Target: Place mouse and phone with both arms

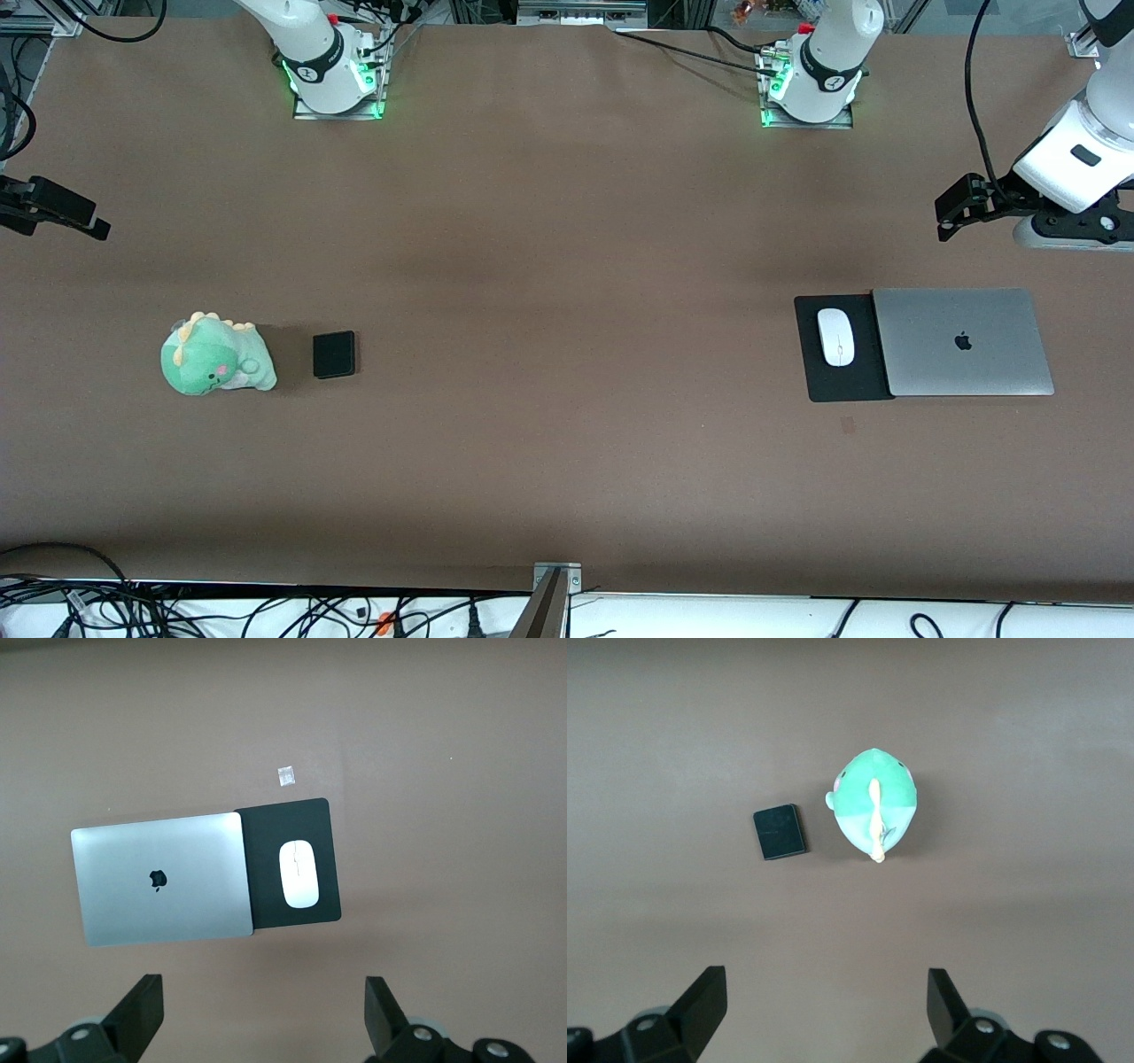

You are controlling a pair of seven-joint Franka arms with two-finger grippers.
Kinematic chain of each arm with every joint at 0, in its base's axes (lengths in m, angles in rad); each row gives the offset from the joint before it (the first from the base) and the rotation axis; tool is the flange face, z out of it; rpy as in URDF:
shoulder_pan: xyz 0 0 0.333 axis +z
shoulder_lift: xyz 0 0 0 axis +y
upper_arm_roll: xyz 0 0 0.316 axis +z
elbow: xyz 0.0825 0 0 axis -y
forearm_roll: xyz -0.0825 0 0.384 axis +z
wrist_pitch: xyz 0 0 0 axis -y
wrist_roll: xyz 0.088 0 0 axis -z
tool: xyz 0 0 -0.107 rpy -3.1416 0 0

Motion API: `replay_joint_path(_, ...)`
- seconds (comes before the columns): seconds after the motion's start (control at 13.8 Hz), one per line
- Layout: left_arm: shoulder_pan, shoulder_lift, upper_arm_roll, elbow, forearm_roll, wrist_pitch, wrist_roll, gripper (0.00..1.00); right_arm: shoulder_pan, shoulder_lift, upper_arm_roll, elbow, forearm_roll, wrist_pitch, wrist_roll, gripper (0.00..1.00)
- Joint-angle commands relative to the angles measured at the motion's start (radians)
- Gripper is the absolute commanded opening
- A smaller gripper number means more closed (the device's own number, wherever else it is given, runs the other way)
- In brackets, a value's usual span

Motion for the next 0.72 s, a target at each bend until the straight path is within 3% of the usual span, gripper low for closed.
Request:
replay_joint_path(0.0,-0.002,0.017,0.002,0.035,-0.014,-0.028,0.037,1.0,-0.008,0.016,0.011,0.017,-0.021,0.001,-0.001,1.0)
replay_joint_path(0.29,0.001,0.018,0.004,0.035,-0.014,-0.038,0.037,1.0,0.003,0.038,0.013,0.017,-0.041,0.097,-0.001,1.0)
replay_joint_path(0.65,0.001,0.02,0.004,0.037,-0.014,-0.038,0.035,1.0,0.011,0.041,0.013,0.018,-0.041,0.103,0.001,1.0)
